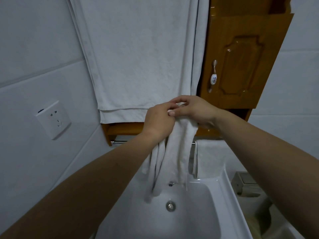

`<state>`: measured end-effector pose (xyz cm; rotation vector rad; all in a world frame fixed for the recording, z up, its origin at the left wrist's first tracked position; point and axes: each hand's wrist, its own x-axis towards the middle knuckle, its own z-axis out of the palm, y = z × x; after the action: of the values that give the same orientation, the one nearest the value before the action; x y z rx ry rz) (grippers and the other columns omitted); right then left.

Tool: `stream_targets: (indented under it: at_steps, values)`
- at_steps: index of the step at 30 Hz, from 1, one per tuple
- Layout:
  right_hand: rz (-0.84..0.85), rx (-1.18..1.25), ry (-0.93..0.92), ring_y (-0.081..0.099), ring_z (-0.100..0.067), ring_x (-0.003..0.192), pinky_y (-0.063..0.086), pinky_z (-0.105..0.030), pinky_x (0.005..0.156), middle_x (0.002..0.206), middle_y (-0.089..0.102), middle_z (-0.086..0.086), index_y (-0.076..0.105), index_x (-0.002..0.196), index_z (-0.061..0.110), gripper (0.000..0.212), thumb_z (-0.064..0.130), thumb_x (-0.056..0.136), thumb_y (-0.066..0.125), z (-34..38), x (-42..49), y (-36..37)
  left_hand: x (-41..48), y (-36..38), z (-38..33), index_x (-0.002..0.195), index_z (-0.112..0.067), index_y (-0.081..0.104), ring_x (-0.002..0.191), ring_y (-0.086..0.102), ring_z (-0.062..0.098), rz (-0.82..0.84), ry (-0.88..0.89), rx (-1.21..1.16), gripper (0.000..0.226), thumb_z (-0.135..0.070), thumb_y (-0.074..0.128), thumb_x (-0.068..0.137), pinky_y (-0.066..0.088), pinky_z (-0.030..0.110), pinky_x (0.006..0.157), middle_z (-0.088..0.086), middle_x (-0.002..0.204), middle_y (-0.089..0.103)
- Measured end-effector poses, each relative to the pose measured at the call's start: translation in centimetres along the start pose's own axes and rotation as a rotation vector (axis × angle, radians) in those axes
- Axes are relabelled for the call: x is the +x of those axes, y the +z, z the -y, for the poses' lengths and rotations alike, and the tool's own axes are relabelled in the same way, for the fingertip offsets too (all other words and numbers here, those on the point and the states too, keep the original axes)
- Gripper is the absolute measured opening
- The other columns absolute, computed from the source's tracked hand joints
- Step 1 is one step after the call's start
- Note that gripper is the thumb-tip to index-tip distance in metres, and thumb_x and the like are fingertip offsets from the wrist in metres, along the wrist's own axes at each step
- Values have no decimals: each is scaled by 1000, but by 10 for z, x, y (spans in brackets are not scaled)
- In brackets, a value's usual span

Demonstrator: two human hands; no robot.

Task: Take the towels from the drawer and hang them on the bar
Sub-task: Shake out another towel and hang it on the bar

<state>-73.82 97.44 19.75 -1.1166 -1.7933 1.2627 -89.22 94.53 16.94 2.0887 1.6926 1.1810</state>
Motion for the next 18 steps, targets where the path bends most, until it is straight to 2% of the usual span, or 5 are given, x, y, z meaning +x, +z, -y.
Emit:
stream_targets:
  at_steps: [6, 10, 13, 16, 18]
  values:
    - [18, -188, -12, 63, -20, 83, 52, -37, 84, 91, 69, -9, 73, 106, 19, 31, 9, 78, 82, 4, -7, -10, 7, -15, 9, 96, -25, 74, 83, 62, 18, -12, -30, 118, 28, -10, 50, 90, 45, 28, 69, -2, 91, 72]
    - [-112, -517, -100, 63, -18, 83, 52, -38, 76, 90, 70, -4, 71, 90, 22, 7, 19, 85, 75, 3, -3, -7, 7, -17, 14, 96, -25, 73, 82, 61, 17, 55, -27, 167, 24, -12, 54, 89, 44, 26, 67, -4, 88, 70]
    - [-176, -640, -107, 62, -14, 80, 45, -27, 64, 84, 68, 5, 69, 84, 26, 6, 24, 86, 75, 3, -2, -9, 9, -23, 24, 99, -27, 75, 85, 63, 15, 191, -81, 132, 25, -15, 57, 87, 46, 24, 66, -6, 91, 71]
    - [-190, -666, -145, 61, -9, 80, 41, -22, 61, 84, 67, 9, 69, 86, 27, 6, 23, 89, 73, 4, 0, -5, 5, -24, 27, 85, -28, 70, 78, 59, 11, 271, -67, 108, 9, -22, 64, 88, 41, 22, 60, -7, 85, 68]
    - [-184, -696, -157, 61, -8, 82, 42, -22, 63, 86, 68, 10, 72, 89, 26, 2, 24, 89, 73, 6, 1, -3, 2, -23, 28, 71, -31, 65, 69, 55, 9, 307, -77, 58, 16, -30, 70, 87, 36, 23, 58, -9, 75, 63]
